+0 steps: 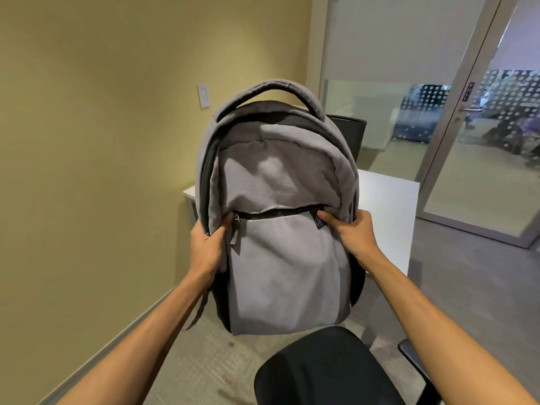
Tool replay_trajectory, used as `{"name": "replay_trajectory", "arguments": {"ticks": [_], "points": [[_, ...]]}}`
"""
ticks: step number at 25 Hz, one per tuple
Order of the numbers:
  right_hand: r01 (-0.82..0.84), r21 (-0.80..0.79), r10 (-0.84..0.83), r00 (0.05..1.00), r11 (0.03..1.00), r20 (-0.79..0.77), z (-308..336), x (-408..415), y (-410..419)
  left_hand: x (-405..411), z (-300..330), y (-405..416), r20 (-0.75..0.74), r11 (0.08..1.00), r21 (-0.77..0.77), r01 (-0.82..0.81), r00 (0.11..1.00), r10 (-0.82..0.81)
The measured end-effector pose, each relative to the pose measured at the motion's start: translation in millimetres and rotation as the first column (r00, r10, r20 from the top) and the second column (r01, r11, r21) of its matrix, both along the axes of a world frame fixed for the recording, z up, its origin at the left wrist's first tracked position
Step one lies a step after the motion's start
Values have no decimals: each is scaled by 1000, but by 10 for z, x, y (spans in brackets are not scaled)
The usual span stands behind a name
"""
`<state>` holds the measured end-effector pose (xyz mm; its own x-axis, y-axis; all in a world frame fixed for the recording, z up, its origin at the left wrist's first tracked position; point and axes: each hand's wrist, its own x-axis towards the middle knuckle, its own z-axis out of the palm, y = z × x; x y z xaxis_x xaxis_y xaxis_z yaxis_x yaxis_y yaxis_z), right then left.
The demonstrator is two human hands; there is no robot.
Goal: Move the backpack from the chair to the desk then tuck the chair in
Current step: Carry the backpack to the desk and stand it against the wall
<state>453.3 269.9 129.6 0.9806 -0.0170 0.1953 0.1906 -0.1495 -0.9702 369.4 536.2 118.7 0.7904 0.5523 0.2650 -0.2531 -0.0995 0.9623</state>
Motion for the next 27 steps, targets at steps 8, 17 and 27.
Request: {"name": "replay_trajectory", "arguments": {"ticks": [8, 17, 27], "points": [[82, -110, -85, 996, 991, -19, -55, 380, 615, 431, -194, 568, -46, 999, 34, -15, 999, 16], [274, -142, -279, 960, 951, -15, -10, 1674, 2055, 2146, -105, 2158, -49, 986, 88, 141, 989, -137], [265, -107, -265, 964, 958, 10, 85, 2790, 3179, 3226, 10, 3277, -104, 972, 86, 219, 972, -210]]}}
